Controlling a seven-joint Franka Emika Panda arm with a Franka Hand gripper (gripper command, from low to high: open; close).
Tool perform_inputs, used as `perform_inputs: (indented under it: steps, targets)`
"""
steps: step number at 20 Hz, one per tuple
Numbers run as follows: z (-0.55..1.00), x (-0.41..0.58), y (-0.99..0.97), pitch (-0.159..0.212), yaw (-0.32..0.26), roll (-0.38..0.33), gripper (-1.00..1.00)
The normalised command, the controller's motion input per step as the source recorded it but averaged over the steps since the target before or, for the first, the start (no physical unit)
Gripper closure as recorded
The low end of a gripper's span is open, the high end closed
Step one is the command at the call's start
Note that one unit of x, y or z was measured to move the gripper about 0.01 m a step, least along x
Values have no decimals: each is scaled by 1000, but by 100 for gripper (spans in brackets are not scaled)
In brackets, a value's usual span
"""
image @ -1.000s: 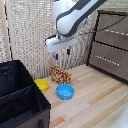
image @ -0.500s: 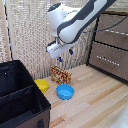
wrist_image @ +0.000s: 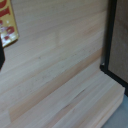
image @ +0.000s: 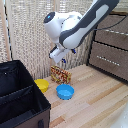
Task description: Move your gripper towards the bottom drawer handle. Grasp the handle gently with your gripper. Apply gentle outward force to slide the bottom drawer open.
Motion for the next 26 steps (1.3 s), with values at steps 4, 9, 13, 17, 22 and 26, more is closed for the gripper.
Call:
perform_inputs:
  steps: [4,9,13,17,22,26]
  targets:
    - [-136,0,-250,-37,160,-342,-100]
    - [-140,0,-359,-22,140,-327,-100]
    - [-321,139,-489,0,149,-253,-100]
    - [-254,126,-581,-5,127,-224,-100]
    - [233,-23,-785,-92,62,-133,-100]
    - [409,-6,-696,-37,16,-114,-100]
